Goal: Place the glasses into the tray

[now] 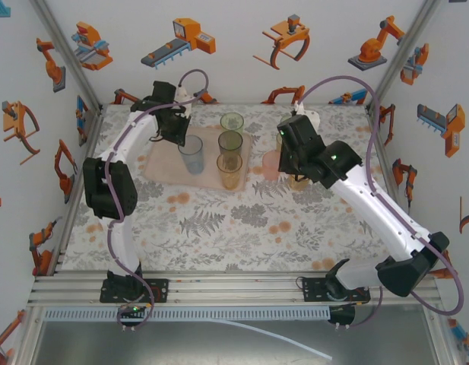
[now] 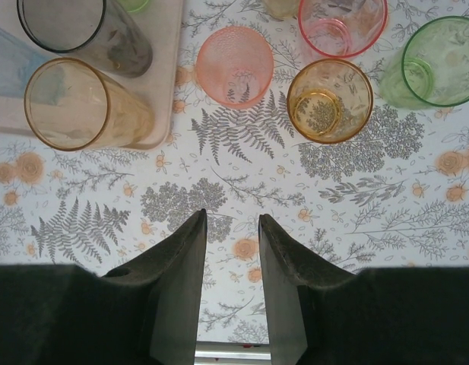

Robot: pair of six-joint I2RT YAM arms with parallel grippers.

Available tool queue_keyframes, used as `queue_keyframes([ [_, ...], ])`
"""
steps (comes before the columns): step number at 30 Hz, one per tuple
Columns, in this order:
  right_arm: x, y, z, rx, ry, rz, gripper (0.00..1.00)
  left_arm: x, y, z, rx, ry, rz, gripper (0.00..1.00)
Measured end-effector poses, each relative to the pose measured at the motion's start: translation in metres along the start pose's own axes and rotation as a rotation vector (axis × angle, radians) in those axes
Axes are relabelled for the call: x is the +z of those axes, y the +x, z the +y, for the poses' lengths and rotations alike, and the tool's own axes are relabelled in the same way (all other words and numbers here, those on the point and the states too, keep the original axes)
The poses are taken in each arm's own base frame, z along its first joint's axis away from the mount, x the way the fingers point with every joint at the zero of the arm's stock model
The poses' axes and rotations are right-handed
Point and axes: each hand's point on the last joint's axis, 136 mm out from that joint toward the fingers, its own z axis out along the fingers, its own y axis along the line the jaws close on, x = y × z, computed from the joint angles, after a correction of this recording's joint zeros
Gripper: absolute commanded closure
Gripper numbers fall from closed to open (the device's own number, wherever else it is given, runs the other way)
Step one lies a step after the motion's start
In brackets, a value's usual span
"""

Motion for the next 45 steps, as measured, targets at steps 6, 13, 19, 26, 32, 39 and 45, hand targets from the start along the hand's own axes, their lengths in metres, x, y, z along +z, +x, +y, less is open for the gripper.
queue_keyframes([
  [6,0.002,0.002,-0.001,0.012,-0.003,0.006,0.64,0.002,-0.003,0.002,0.001,-0.008,0.007,0.9],
  [13,0.004,0.002,-0.002,0.023,-0.006,0.004,0.64,0.003,-0.018,0.007,-0.005,-0.022,-0.001,0.92],
  [19,0.006,0.007,-0.007,0.023,0.006,0.013,0.64,0.0,-0.055,0.014,-0.02,-0.034,-0.062,0.92],
  [26,0.011,0.011,-0.016,0.033,0.027,0.027,0.65,0.011,-0.072,0.019,-0.038,-0.037,-0.084,0.91],
  [32,0.012,0.01,-0.022,0.049,0.034,0.029,0.65,0.023,-0.072,0.02,-0.051,-0.03,-0.072,0.89],
  [39,0.014,0.009,-0.026,0.061,0.038,0.032,0.65,0.027,-0.078,0.018,-0.052,-0.028,-0.082,0.88],
  [45,0.015,0.007,-0.03,0.07,0.045,0.032,0.65,0.03,-0.083,0.013,-0.043,-0.024,-0.093,0.87],
])
